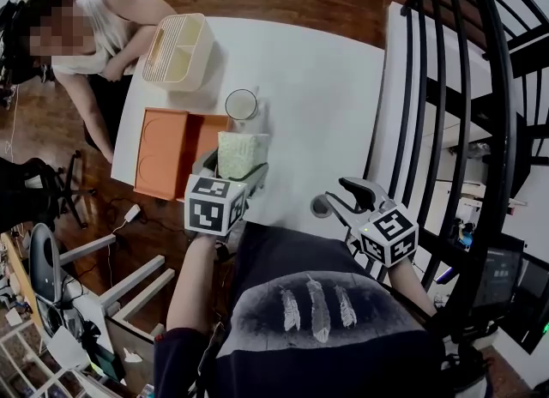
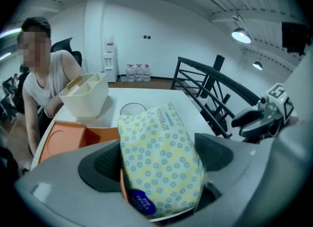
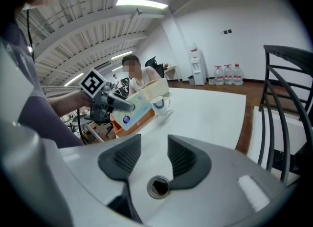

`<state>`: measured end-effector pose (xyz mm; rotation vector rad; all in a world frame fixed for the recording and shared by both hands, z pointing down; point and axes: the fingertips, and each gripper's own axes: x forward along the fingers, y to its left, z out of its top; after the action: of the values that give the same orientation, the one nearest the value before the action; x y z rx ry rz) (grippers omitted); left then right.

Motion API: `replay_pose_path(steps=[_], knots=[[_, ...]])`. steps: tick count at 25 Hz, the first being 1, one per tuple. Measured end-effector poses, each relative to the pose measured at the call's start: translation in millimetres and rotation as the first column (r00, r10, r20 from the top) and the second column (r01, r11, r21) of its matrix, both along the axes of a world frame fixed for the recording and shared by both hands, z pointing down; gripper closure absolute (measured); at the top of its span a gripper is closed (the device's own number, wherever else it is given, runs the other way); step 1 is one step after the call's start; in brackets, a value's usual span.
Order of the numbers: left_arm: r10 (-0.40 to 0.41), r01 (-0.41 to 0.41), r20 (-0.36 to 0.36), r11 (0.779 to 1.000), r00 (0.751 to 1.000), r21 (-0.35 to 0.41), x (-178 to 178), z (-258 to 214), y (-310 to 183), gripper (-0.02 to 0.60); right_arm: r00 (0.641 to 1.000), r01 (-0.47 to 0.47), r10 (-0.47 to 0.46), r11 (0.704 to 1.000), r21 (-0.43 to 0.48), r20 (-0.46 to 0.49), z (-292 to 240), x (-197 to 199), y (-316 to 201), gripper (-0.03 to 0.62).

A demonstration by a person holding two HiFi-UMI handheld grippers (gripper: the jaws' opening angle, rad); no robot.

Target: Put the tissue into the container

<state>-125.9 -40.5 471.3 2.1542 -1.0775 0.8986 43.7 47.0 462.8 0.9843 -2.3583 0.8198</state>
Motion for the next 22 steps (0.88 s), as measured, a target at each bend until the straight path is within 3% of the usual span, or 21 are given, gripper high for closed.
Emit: replay_pose_path(steps=[2,6,11,16,22], knots=[[-0.033,0.033,-0.025,0.999,0.999,0.011,-21.2,-19.6,-3.6,0.127,1.0,0.004,-0.004,1.0,-0.003,-0.001,-0.4,-0.7,0.2,0.421],[-0.075,0.075,-0.001,0.997,0.997,0.036,-67.9,-41.7,-11.6,0.127,1.0,0.0,0.0,1.0,-0.011,-0.009,0.5,-0.5,3.3,0.421],[-0.1,0.101,0.09,0.995,0.991,-0.005,-116.9,-12.1,-21.1,0.127,1.0,0.0,-0.001,1.0,-0.015,-0.027,3.7,-5.7,3.2,0.421],[-0.022,0.038,0.192,0.996,0.981,-0.083,-128.6,43.6,-21.3,0.127,0.999,-0.011,0.009,1.0,-0.027,-0.045,7.5,-5.6,4.7,0.421],[-0.04,0.069,0.207,0.989,0.977,-0.132,-128.3,81.0,-23.9,0.123,0.998,-0.013,0.011,0.999,-0.041,-0.063,7.5,-1.5,8.4,0.421]])
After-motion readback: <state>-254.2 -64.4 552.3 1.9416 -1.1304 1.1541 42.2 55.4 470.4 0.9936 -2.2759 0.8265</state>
